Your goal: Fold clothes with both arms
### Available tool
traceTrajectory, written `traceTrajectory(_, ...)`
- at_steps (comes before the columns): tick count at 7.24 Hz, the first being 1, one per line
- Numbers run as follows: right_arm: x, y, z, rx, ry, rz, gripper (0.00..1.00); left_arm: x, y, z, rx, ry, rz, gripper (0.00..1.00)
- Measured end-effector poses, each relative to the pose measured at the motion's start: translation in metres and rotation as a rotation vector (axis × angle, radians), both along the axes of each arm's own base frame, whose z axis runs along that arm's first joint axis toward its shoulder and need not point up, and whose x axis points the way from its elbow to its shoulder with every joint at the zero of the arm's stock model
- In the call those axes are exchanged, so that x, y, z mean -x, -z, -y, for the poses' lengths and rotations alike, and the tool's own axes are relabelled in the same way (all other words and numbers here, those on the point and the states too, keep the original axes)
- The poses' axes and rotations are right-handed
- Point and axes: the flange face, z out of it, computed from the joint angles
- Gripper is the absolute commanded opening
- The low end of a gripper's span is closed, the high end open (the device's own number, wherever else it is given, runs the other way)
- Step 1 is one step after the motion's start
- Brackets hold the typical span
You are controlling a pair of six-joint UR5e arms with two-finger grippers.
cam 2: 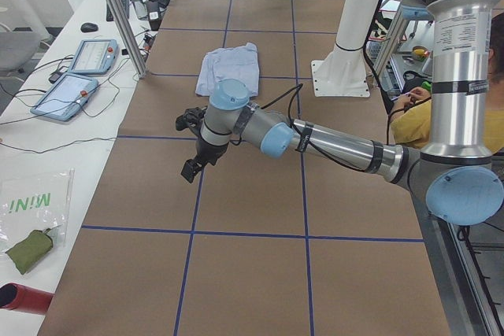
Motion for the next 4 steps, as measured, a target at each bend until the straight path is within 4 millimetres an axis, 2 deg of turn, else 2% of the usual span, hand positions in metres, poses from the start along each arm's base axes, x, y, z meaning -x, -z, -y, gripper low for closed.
traceTrajectory(1, -0.034, -0.035, -0.027, 0.029, -0.001, 0.022, 1.00, 0.015, -0.019, -0.013, 0.075, 0.015, 0.007, 1.00)
traceTrajectory(2, -0.055, -0.067, -0.055, 0.077, -0.020, 0.042, 1.00, 0.022, -0.035, -0.024, 0.185, 0.027, 0.005, 1.00)
traceTrajectory(3, -0.066, -0.092, -0.077, 0.124, -0.036, 0.048, 1.00, 0.025, -0.048, -0.034, 0.298, 0.028, -0.025, 1.00)
traceTrajectory(4, -0.070, -0.109, -0.091, 0.162, -0.043, 0.049, 1.00, 0.022, -0.061, -0.046, 0.388, 0.022, -0.083, 1.00)
